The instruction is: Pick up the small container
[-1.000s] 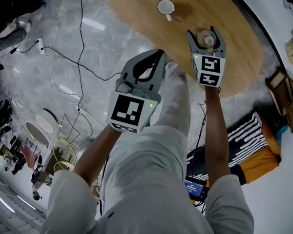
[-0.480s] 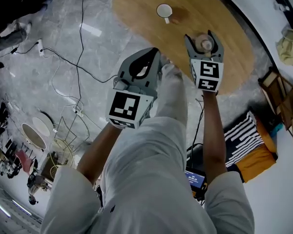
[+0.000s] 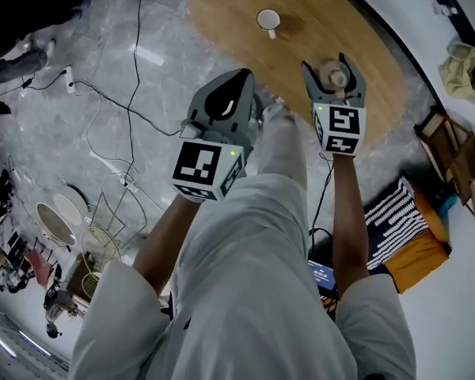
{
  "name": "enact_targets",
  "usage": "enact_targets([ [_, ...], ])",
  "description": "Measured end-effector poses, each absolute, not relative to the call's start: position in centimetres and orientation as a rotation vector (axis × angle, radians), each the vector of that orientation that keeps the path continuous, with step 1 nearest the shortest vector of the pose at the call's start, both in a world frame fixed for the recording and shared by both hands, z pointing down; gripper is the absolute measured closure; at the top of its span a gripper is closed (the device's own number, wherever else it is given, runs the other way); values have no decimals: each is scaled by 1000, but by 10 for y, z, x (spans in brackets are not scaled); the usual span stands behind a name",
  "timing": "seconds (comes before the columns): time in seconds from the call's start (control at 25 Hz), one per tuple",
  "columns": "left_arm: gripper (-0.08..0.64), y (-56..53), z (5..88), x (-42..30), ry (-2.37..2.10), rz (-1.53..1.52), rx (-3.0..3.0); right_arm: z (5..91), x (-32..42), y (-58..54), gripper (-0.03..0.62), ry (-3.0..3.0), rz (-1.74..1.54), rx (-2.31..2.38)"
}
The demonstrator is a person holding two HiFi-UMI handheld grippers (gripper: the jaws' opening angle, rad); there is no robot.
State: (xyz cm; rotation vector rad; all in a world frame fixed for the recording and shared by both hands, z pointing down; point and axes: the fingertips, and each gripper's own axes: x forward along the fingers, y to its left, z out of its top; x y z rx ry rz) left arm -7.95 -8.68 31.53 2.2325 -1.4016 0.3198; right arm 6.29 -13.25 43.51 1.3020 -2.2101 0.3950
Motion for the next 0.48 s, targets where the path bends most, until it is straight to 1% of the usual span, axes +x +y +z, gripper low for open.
enact_targets([
  [0.48, 540, -67, 276, -102, -1436, 282, 2264, 378, 53, -94, 252, -2235, 399, 1293],
])
